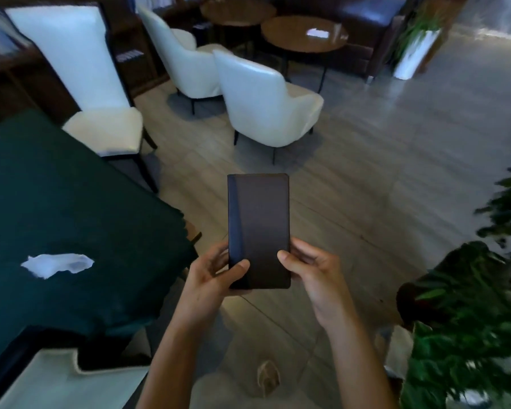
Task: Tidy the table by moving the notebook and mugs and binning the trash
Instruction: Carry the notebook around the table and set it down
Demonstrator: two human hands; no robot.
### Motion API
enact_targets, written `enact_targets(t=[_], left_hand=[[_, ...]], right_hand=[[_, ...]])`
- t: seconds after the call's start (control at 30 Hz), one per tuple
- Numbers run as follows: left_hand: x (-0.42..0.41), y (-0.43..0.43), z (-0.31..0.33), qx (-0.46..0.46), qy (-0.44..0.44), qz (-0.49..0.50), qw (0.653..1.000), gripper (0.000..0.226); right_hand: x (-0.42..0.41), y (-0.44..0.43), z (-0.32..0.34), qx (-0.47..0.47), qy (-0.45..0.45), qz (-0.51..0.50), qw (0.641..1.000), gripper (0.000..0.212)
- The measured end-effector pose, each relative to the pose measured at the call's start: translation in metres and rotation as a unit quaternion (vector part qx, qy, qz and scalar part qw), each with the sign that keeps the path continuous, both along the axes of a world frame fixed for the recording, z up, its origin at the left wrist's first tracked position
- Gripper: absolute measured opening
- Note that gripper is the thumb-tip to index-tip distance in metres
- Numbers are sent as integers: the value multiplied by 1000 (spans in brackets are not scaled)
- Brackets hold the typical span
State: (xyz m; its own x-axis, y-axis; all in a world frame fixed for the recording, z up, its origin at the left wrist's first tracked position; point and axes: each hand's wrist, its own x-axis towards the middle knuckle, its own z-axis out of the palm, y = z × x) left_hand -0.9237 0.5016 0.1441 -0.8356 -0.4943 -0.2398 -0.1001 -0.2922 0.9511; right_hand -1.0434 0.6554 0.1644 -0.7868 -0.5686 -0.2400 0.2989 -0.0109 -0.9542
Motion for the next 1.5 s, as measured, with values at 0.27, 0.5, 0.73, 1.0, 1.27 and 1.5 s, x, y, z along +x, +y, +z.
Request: enact_targets(t=[0.27, 0.5, 0.73, 1.0, 1.27, 1.5], left_hand=[[4, -39, -10, 11, -10, 133, 991, 40], [14, -100, -26, 45, -28, 217, 975, 39], [26, -184, -43, 95, -53, 298, 948, 44], [46, -267, -78, 143, -86, 383, 909, 37], [34, -313, -119, 192, -122, 455, 861, 39], [31, -344, -147, 205, -179, 453, 849, 45]], right_hand=[[-34, -75, -13, 18, -18, 139, 990, 46], [-42, -164, -36, 44, -26, 232, 971, 66], [-46, -279, -63, 112, -10, 283, 953, 39], [-19, -390, -102, 189, -6, 318, 929, 38], [-17, -462, -134, 272, 1, 355, 895, 45], [-16, -497, -162, 309, -37, 371, 875, 30]])
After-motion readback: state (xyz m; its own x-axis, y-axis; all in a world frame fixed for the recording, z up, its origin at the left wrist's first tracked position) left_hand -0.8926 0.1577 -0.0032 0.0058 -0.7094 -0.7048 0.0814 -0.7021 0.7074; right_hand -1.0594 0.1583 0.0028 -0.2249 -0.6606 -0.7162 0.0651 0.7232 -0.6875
